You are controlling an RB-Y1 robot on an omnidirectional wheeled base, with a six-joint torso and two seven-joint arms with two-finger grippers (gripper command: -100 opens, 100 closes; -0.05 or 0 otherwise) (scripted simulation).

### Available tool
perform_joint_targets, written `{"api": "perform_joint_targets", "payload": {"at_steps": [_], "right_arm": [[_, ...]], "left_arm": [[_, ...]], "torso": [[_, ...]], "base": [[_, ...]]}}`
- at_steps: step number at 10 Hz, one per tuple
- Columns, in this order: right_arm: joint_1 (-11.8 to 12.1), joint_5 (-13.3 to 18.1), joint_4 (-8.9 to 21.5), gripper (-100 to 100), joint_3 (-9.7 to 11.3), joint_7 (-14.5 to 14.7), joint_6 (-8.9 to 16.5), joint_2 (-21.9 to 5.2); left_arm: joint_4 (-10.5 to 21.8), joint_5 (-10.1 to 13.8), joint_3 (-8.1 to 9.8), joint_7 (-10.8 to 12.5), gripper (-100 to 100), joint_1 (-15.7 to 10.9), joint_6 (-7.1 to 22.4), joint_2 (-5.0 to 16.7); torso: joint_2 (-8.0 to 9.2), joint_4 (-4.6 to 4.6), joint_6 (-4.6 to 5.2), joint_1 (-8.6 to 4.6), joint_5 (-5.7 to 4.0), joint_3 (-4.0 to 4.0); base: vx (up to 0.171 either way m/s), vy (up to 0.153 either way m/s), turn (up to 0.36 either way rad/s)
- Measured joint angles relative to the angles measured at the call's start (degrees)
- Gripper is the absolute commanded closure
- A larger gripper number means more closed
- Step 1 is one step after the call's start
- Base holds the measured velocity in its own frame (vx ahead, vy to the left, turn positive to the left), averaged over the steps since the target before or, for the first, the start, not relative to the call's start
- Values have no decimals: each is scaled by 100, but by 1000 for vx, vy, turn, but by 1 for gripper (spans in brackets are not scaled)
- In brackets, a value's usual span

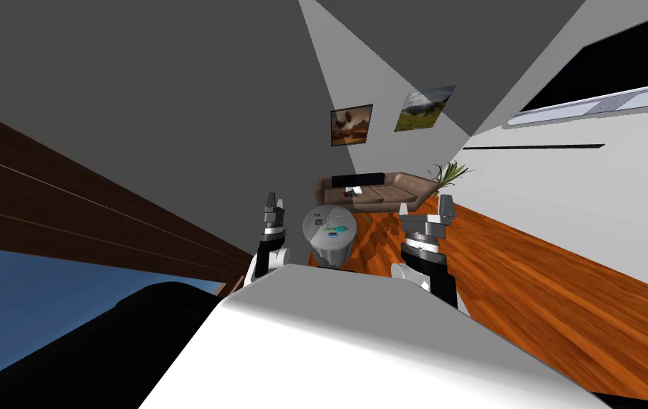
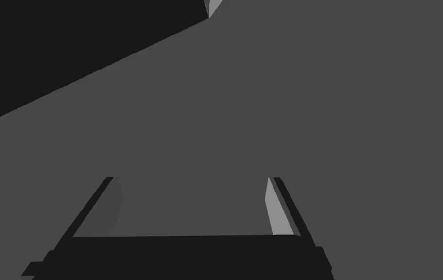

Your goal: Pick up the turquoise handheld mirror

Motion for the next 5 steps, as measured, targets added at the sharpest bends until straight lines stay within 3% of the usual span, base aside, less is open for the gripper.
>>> {"api": "perform_joint_targets", "payload": {"at_steps": [2,5], "right_arm": [[-1,0,0,0,0,0,0,0],[-1,0,0,0,0,0,0,0]], "left_arm": [[152,144,90,28,-100,13,81,269],[381,417,220,58,-100,27,426,622]], "torso": [[15,3,1,-6,-1,8],[14,3,1,-9,-2,8]], "base": [[-44,-26,-63],[-34,-31,-93]]}}
